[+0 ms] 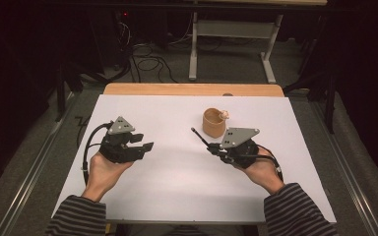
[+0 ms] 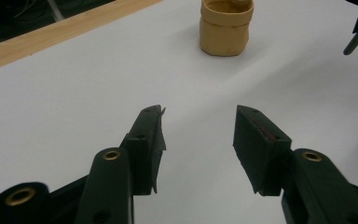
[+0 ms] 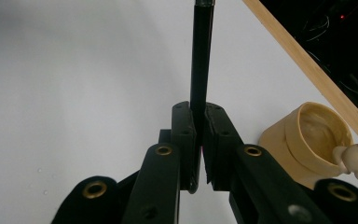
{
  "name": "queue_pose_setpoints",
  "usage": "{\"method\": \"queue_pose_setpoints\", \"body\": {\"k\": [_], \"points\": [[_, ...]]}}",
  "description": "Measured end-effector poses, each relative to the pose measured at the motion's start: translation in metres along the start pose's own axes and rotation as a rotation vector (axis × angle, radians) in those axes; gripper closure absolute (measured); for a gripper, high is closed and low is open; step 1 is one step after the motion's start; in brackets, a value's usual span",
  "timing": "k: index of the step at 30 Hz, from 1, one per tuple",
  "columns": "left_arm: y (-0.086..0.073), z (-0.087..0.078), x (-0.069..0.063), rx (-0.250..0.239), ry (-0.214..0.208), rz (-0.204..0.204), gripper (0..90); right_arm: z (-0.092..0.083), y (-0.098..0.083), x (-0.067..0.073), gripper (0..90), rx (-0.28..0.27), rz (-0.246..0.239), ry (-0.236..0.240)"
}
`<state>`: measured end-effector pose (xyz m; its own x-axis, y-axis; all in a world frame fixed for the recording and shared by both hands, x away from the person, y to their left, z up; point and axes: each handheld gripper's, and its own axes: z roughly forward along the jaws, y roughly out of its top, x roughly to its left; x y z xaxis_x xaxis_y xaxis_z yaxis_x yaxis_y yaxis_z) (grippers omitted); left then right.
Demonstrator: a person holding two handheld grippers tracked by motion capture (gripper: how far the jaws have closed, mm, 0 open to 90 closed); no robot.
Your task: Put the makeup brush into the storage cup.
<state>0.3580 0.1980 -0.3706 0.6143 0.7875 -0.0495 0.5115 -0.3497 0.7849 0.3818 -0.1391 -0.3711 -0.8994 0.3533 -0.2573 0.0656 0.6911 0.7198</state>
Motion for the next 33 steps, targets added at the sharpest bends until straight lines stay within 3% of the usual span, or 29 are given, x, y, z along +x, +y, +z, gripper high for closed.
{"method": "queue_pose_setpoints", "body": {"k": [24, 33], "points": [[-0.032, 0.002, 0.008, 0.003, -0.001, -0.058, 50.9, -0.005, -0.005, -0.005, 85.7, -0.017, 0.031, -0.012], [-0.045, 0.002, 0.007, -0.017, -0.01, -0.079, 50.8, -0.007, -0.006, -0.007, 85.6, -0.017, 0.039, -0.013]]}}
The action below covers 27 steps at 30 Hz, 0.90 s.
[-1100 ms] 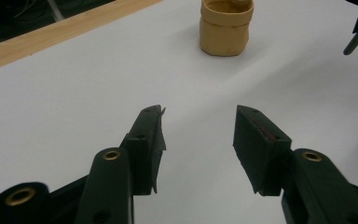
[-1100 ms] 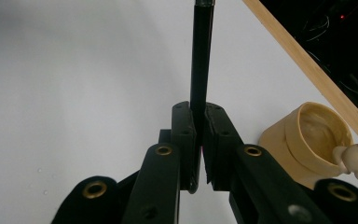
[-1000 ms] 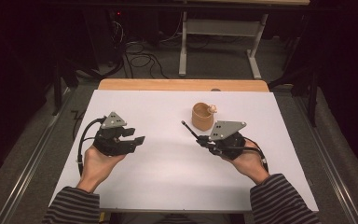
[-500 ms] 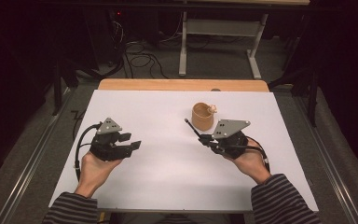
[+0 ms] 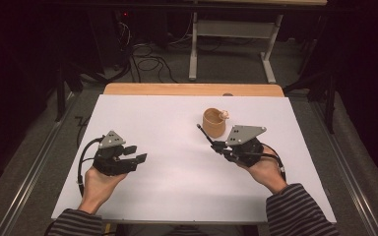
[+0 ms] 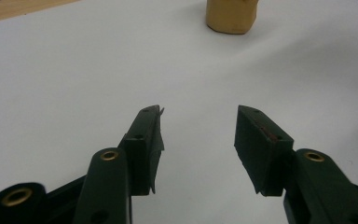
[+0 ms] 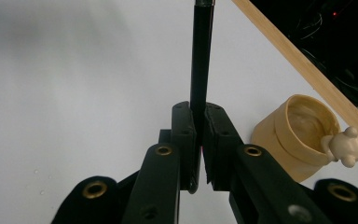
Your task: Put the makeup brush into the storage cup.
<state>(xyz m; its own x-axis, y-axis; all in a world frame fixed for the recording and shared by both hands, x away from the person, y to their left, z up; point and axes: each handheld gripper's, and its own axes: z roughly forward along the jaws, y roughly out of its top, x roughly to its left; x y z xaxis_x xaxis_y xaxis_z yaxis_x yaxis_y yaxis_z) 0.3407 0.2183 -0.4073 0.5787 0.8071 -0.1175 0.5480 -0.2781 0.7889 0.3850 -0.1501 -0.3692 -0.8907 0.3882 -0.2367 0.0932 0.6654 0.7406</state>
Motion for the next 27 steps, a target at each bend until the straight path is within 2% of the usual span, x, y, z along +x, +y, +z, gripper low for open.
{"method": "queue_pose_setpoints", "body": {"k": [24, 27], "points": [[-0.017, 0.004, 0.002, -0.016, 0.003, -0.021, 49.0, -0.005, -0.004, -0.008, 85.6, -0.019, 0.042, -0.011], [-0.02, 0.005, 0.007, -0.016, -0.018, -0.042, 48.5, -0.005, -0.005, -0.009, 85.7, -0.022, 0.05, -0.012]]}}
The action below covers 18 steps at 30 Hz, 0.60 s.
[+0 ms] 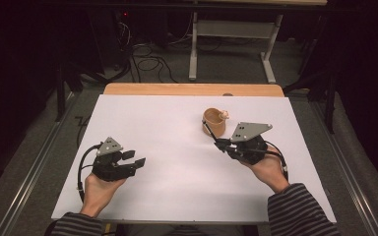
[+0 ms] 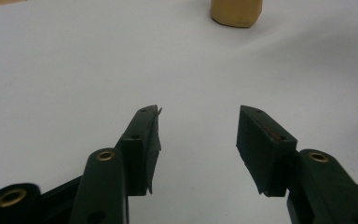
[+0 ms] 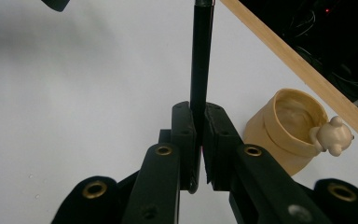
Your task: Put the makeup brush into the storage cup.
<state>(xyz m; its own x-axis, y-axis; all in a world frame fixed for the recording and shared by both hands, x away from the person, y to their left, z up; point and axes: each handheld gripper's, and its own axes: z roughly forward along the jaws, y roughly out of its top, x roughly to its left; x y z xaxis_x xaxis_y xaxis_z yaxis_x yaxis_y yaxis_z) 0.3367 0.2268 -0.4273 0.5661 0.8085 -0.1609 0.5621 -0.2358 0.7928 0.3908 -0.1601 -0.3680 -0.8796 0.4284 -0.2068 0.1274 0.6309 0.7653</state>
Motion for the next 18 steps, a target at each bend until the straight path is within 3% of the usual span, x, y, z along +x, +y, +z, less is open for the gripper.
{"method": "queue_pose_setpoints", "body": {"k": [18], "points": [[-0.008, 0.0049, -0.0019, 0.008, 0.016, 0.009, 45.6, 0.002, -0.003, -0.0072, 85.6, -0.007, 0.04, -0.005]]}}
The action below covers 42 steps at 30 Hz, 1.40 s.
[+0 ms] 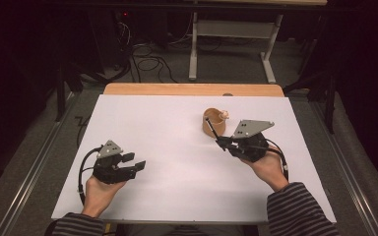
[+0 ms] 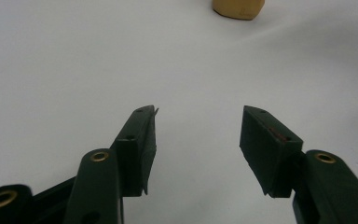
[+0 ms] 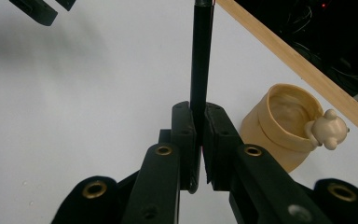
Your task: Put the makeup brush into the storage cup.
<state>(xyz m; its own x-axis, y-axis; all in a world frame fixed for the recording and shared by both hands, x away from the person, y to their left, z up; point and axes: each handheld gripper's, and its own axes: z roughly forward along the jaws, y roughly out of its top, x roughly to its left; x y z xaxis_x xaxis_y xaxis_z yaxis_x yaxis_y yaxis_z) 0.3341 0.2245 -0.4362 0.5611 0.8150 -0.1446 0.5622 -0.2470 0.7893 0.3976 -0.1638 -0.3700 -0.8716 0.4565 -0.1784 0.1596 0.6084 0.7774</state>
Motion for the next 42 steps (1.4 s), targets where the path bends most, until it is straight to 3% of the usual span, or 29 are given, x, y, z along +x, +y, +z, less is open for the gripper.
{"method": "queue_pose_setpoints", "body": {"k": [10, 42], "points": [[-0.002, 0.003, -0.001, 0.007, 0.018, 0.008, 42.8, 0.0, -0.001, -0.006, 85.7, -0.012, 0.03, -0.007], [-0.003, 0.006, -0.004, 0.019, 0.007, 0.024, 40.9, -0.002, -0.001, -0.032, 85.6, -0.053, 0.13, -0.037]]}}
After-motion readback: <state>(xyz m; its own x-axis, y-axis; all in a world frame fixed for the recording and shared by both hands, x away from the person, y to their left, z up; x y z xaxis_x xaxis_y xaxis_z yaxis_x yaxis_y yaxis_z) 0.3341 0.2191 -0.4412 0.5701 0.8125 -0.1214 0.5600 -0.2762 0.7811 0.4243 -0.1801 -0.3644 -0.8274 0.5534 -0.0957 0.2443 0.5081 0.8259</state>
